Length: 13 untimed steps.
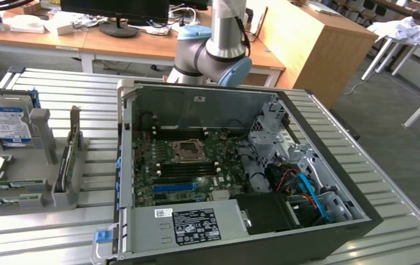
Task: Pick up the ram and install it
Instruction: 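Pick up the ram and move it above insertion slot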
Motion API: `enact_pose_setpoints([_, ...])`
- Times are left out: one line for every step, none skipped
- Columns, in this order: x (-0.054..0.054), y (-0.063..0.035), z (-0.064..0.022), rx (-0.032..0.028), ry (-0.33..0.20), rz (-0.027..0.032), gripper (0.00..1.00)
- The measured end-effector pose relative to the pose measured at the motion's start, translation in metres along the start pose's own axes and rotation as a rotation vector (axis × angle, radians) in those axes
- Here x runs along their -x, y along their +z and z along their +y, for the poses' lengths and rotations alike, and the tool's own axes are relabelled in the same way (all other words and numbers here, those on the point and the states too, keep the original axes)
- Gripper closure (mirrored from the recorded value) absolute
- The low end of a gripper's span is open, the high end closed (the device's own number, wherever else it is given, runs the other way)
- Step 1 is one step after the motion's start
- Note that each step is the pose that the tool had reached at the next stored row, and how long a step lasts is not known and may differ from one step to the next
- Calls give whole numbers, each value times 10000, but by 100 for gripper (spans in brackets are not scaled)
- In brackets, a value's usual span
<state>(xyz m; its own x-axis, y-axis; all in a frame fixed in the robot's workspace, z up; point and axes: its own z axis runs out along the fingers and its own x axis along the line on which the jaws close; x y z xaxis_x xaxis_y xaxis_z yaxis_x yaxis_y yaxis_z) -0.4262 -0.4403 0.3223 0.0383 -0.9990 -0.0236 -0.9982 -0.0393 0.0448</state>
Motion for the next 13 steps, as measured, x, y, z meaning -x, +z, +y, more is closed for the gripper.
enact_pose_setpoints([-1,16,-1,1,0,1,65])
enact_pose_setpoints([-1,33,-2,1,0,1,65])
enact_pose_setpoints([-1,49,-2,2,0,1,65])
enact_pose_setpoints([-2,67,-3,1,0,0,65])
enact_pose_setpoints([-2,86,-4,2,0,1,65])
enact_pose_setpoints([-3,105,-5,1,0,0,65])
enact_pose_setpoints([-3,122,-6,1,0,0,65])
enact_pose_setpoints([-3,141,-7,0,0,0,65])
enact_pose_setpoints([-4,159,-8,0,0,0,65])
enact_pose_setpoints([-4,175,-8,1,0,1,65])
enact_pose_setpoints([-5,193,-9,2,0,1,65])
enact_pose_setpoints([-5,210,-10,0,0,0,65])
enact_pose_setpoints([-5,226,-10,2,0,1,65])
